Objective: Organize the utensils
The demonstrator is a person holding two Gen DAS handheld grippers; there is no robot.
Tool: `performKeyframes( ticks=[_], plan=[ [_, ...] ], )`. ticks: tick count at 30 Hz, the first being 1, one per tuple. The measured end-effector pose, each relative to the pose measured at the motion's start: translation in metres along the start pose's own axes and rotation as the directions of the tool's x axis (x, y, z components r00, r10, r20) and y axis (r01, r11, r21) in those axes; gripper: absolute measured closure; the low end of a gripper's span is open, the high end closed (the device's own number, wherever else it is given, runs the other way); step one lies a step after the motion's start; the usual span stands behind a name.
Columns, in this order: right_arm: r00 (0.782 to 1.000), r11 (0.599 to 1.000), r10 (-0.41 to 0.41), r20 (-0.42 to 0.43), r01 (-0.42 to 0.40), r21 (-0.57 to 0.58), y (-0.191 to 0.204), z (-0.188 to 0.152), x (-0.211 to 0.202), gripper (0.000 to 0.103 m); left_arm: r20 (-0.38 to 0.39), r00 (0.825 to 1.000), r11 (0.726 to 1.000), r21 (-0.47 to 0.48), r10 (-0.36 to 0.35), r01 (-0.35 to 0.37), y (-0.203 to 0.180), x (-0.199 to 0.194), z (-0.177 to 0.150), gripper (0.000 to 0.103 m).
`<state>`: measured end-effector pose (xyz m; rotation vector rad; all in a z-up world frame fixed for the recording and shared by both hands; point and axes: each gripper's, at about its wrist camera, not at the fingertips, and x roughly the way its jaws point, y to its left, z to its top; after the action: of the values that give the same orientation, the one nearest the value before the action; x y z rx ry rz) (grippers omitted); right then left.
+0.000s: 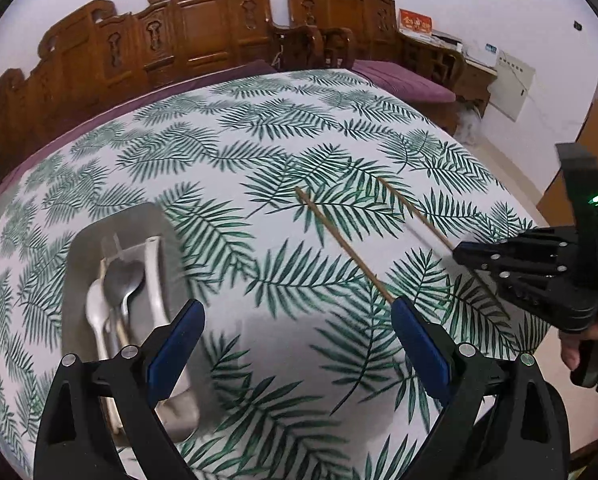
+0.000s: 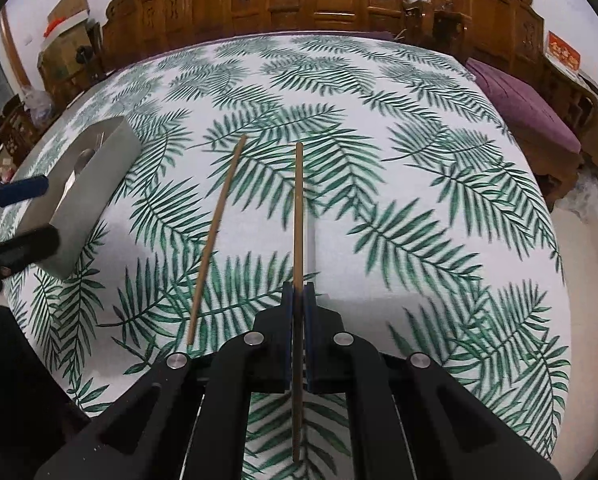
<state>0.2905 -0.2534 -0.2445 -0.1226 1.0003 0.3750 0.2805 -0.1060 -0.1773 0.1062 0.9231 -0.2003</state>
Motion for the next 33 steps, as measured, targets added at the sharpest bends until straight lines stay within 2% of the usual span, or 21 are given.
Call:
performKeyframes(
  ticks=[11,23,26,28,32,33],
  plan=[
    [1.0,0.998,0.008,0.011,-0.009,0.068,-0.024,-0.002,-0.002,0.097,-0.042,0.999,1.0,0.017,-0.022,0.022,-0.027,0.045,0.017,0.014],
    [1.0,0.996,0.016,-0.001,-0.016,0.085,-0.029,-0.005,0.005,0.097,-0.103,0.993,0.999,-0.004,-0.052,0.052,-0.041,0.086,0.028,0.044],
    [1.0,0.996,0.018,0.0,-0.018,0.088,-0.03,-0.005,0.004,0.097,-0.112,0.993,0.999,0.002,-0.039,0.04,-0.044,0.094,0.029,0.046],
    [1.0,0.996,0.02,0.0,-0.02,0.087,-0.03,-0.005,0.004,0.097,-0.131,0.991,1.0,-0.003,-0.031,0.031,-0.043,0.099,0.029,0.057],
    [1.0,0.996,0.022,-0.003,-0.021,0.083,-0.029,-0.006,0.005,0.097,-0.144,0.989,0.999,-0.028,-0.03,0.026,-0.037,0.104,0.027,0.062],
    [1.0,0.996,0.022,-0.003,-0.021,0.083,-0.029,-0.006,0.005,0.097,-0.143,0.989,0.999,-0.027,-0.028,0.024,-0.036,0.104,0.026,0.066]
  ],
)
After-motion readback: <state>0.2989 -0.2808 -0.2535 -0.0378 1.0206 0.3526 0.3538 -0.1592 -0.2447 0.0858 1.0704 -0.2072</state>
